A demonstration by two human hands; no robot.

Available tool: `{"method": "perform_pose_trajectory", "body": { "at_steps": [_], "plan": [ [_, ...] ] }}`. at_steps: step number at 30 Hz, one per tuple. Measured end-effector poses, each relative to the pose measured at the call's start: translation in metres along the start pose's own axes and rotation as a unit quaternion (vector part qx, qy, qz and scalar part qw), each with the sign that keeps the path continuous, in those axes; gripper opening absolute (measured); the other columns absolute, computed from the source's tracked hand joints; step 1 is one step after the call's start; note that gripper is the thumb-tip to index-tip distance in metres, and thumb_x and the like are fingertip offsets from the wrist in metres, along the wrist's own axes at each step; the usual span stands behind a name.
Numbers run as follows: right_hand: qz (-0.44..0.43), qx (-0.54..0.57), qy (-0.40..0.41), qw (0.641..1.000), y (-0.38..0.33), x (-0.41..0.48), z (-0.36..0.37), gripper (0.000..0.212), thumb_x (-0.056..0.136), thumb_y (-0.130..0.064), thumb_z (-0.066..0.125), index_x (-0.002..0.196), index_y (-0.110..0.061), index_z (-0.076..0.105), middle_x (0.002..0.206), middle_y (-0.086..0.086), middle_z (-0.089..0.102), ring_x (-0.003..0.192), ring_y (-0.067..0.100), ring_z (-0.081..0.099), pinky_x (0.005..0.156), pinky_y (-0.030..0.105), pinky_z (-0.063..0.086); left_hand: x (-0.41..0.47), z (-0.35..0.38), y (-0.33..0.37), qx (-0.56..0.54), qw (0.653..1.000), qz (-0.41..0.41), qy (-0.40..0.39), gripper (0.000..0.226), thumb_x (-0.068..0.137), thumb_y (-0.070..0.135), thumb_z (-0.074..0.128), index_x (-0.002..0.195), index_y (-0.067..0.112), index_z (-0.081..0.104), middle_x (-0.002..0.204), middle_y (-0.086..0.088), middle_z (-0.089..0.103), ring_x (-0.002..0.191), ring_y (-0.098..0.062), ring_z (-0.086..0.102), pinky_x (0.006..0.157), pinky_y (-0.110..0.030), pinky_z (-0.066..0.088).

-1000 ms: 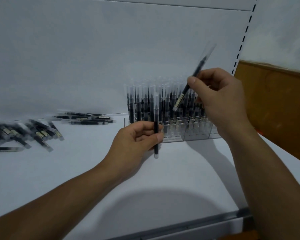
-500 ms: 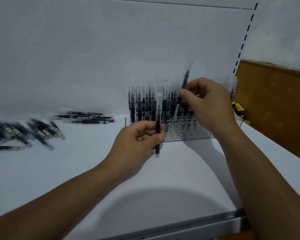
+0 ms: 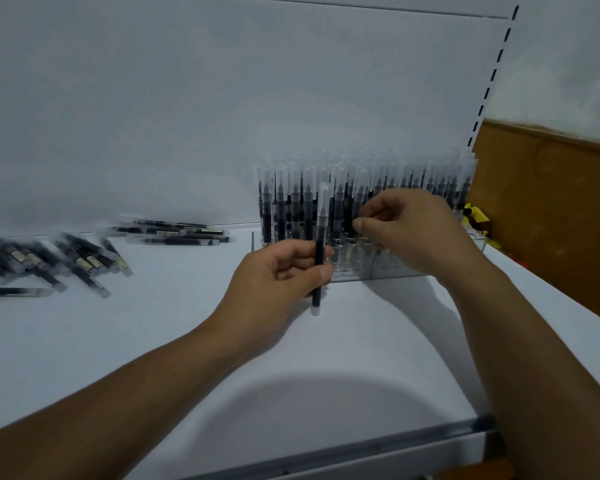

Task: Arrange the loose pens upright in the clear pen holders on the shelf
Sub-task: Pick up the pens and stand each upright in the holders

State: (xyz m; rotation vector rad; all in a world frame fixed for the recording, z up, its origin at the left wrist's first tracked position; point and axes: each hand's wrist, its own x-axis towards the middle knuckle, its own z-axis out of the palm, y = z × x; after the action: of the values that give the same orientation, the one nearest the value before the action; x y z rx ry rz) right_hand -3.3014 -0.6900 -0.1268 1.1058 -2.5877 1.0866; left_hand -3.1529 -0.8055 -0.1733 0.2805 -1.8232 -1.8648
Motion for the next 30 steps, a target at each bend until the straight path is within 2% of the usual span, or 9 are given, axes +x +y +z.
{"method": "perform_pose_trajectory", "body": {
  "at_steps": [3, 5, 8, 13, 16, 19, 22, 27, 30],
  "plan": [
    [-0.007, 0.129, -0.007, 0.992, -0.010, -0.009, -0.013, 0.011, 0.088, -0.032, 0.069, 0.089, -0.021, 0.071, 0.081, -0.006, 0.069, 0.068, 0.003, 0.060, 0.067, 0.025, 0.051, -0.001, 0.000, 0.000, -0.007, 1.000, 0.001, 0.001, 0.019, 0.083, -0.003, 0.066, 0.101, 0.003, 0.068, 0.089, -0.021, 0.068, 0.078, -0.028, 0.065, 0.074, -0.037, 0.058],
    [-0.011, 0.254, -0.083, 0.964, -0.020, -0.017, -0.020, 0.013, 0.084, -0.030, 0.072, 0.091, -0.020, 0.072, 0.082, -0.003, 0.072, 0.064, 0.005, 0.060, 0.057, 0.020, 0.048, -0.002, 0.000, 0.002, -0.001, 1.000, 0.009, -0.003, 0.019, 0.083, -0.003, 0.066, 0.101, 0.004, 0.068, 0.092, -0.023, 0.068, 0.078, -0.028, 0.065, 0.071, -0.032, 0.058],
    [-0.045, 0.249, -0.177, 0.951, -0.023, -0.022, -0.016, 0.019, 0.079, -0.029, 0.075, 0.096, -0.021, 0.071, 0.080, -0.007, 0.070, 0.068, 0.004, 0.062, 0.057, 0.017, 0.048, -0.001, -0.001, 0.004, 0.018, 0.999, 0.033, -0.006, 0.019, 0.083, -0.002, 0.066, 0.100, 0.006, 0.069, 0.090, -0.020, 0.069, 0.077, -0.023, 0.066, 0.068, -0.022, 0.056],
    [-0.055, 0.273, -0.126, 0.952, -0.025, -0.022, -0.005, 0.010, 0.082, -0.022, 0.075, 0.088, -0.015, 0.070, 0.070, -0.009, 0.067, 0.063, 0.002, 0.060, 0.055, 0.014, 0.045, -0.002, -0.001, 0.006, 0.052, 0.996, 0.069, -0.021, 0.020, 0.085, 0.001, 0.065, 0.101, 0.013, 0.070, 0.087, -0.014, 0.070, 0.081, -0.028, 0.067, 0.071, -0.026, 0.058],
    [-0.054, 0.296, -0.104, 0.948, -0.025, -0.022, -0.013, 0.011, 0.083, -0.023, 0.073, 0.088, -0.015, 0.069, 0.069, -0.008, 0.067, 0.063, 0.006, 0.061, 0.055, 0.017, 0.046, -0.004, -0.004, 0.006, 0.123, 0.987, 0.101, -0.014, 0.022, 0.088, 0.015, 0.067, 0.109, 0.022, 0.069, 0.096, -0.001, 0.072, 0.089, -0.014, 0.068, 0.083, -0.027, 0.056],
    [-0.027, 0.342, 0.002, 0.939, -0.019, -0.016, -0.026, 0.008, 0.086, -0.022, 0.070, 0.090, -0.015, 0.068, 0.069, -0.008, 0.065, 0.062, 0.006, 0.059, 0.056, 0.020, 0.046, -0.003, -0.014, 0.005, 0.355, 0.908, 0.222, -0.014, 0.035, 0.090, 0.043, 0.062, 0.123, 0.034, 0.060, 0.117, 0.019, 0.062, 0.111, 0.004, 0.053, 0.094, -0.010, 0.038],
    [-0.009, 0.346, 0.138, 0.928, -0.011, -0.011, -0.031, 0.006, 0.088, -0.021, 0.070, 0.088, -0.018, 0.066, 0.072, -0.006, 0.064, 0.055, 0.003, 0.055, 0.052, 0.016, 0.044, -0.002, -0.020, 0.002, 0.507, 0.825, 0.246, -0.044, 0.056, 0.088, 0.060, 0.045, 0.138, 0.034, 0.047, 0.133, 0.020, 0.047, 0.126, 0.004, 0.035, 0.105, -0.016, 0.025],
    [-0.021, 0.240, 0.190, 0.952, 0.001, -0.002, -0.019, 0.008, 0.088, -0.026, 0.071, 0.088, -0.021, 0.064, 0.081, -0.001, 0.067, 0.072, 0.015, 0.064, 0.064, 0.027, 0.053, -0.005, -0.021, -0.008, 0.610, 0.760, 0.206, -0.089, 0.073, 0.087, 0.066, 0.034, 0.151, 0.033, 0.023, 0.156, 0.015, 0.022, 0.142, -0.005, 0.012, 0.114, -0.023, 0.001],
    [-0.027, 0.196, 0.195, 0.961, 0.004, 0.001, -0.014, 0.011, 0.089, -0.029, 0.070, 0.093, -0.020, 0.065, 0.084, -0.003, 0.067, 0.079, 0.020, 0.066, 0.072, 0.037, 0.057, -0.005, -0.021, -0.009, 0.618, 0.754, 0.200, -0.095, 0.073, 0.086, 0.068, 0.029, 0.151, 0.035, 0.020, 0.158, 0.016, 0.016, 0.143, -0.004, 0.005, 0.113, -0.022, -0.006]
  ]
}}
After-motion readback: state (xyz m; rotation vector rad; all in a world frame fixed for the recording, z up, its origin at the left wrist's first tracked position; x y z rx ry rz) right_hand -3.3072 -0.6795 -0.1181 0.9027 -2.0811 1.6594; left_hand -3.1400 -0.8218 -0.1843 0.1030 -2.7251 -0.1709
